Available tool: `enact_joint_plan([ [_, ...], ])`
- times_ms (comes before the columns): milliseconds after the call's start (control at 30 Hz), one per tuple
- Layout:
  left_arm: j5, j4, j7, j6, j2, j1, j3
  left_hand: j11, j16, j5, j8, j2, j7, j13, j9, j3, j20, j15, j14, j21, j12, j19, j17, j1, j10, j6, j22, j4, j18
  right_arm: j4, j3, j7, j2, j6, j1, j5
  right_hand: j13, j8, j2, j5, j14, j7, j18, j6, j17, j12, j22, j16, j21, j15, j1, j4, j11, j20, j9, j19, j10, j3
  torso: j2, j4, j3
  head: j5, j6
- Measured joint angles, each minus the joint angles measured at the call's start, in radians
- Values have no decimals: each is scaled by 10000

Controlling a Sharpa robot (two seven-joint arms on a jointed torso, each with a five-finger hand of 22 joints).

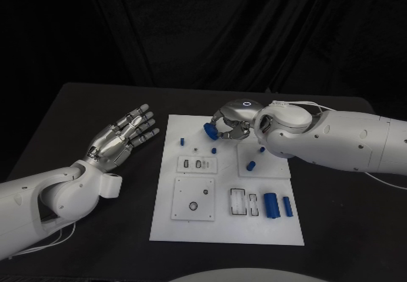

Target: Assemble the parts on the task board

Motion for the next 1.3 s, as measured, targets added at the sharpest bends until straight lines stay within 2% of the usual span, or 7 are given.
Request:
enact_joint_plan([
  [133, 0, -5, 0, 2, 0, 0, 0, 0, 0, 0, 0, 0, 0, 0, 0, 0, 0, 0, 0, 0, 0, 0, 0, 0, 0, 0, 0, 0, 0, 1, 0, 5, 3, -38, 0, -1, 0, -150, -25, -606, 0, 33, 4, -223, 0, 0, -1, 0, -122, 0, -80, 5, 0, 22, -110, -46, 0, -186, 0, 3, -2, 12, 12],
  [200, 0, -11, 0, 3, 1, -1, 0, 0, 0, 0, 0, 0, 0, 0, 0, 0, 0, 0, 0, 0, 0, 0, 0, 0, 0, 0, 0, 0, 0, 1, 0, 13, 3, -84, 0, -1, 0, -234, -8, -857, 0, 36, 158, -408, 0, 0, -1, 0, -245, 0, -98, 28, 0, 33, -194, -144, 0, -275, 0, 7, -3, 12, 28],
  [333, 0, -24, 0, 6, 7, -1, 0, 0, 0, 0, 0, 0, 0, 0, 0, 0, 0, 0, 0, 0, 0, 0, 0, 0, 0, 0, 0, 0, 2, 1, 0, 35, 5, -196, 0, -1, 0, -240, 2, -1323, 0, 27, 156, -563, 0, 0, -1, 0, -273, 0, -164, 100, 0, 33, -316, -144, 0, -456, 0, 12, -4, 13, 40],
  [467, 0, -40, 0, 10, 23, -2, 0, 0, 0, 0, 0, 0, 0, -1, 0, 0, 0, 0, 0, 0, 0, 0, 0, 0, 0, 0, 0, 0, 2, 21, 0, 80, 16, -304, 0, -1, 0, -248, 5, -1467, 0, 20, 156, -571, 0, 0, -2, 0, -273, -1, -191, 96, 0, 33, -341, -144, 0, -508, 0, 12, -5, 17, 41],
  [700, 0, -60, 0, 16, 41, -3, 0, 0, 0, 0, 0, 0, 0, -1, 0, 28, 0, 0, 0, 0, 0, 0, 0, 0, 0, 0, 0, -28, 2, 39, -6, 149, 36, -411, -11, 1, 0, -248, 91, -1467, 0, 10, 155, -580, 0, 0, -2, 0, -310, -1, -277, 153, 0, 33, -363, -144, 0, -565, -1, 12, -5, -3, 34],
  [933, 0, -81, -1, 21, 57, -5, 0, -1, 0, 0, 0, 0, 0, -1, 0, 28, 0, 0, 0, 0, 0, 0, 0, 0, 0, 0, 0, -28, 3, 44, -7, 178, 58, -441, -13, 1, 0, -42, 270, -980, 0, -150, 154, -235, 0, 0, -3, 0, -310, -1, -312, 153, -76, 33, -355, -144, 2, -564, 0, 12, -5, -1, 31],
  [1300, -1, -96, -6, 32, 68, -9, 0, -1, 0, 0, 0, 0, 0, -1, 0, 28, 0, 0, 0, 0, 0, 0, 0, 0, 0, 0, 0, -28, 4, 47, -6, 164, 58, -398, -13, 1, 0, 75, 346, -478, 0, -23, 153, 139, 0, 0, -3, 0, -361, -1, -234, 153, -76, -1, -348, -178, 1, -565, 0, 16, -4, -9, -5],
])
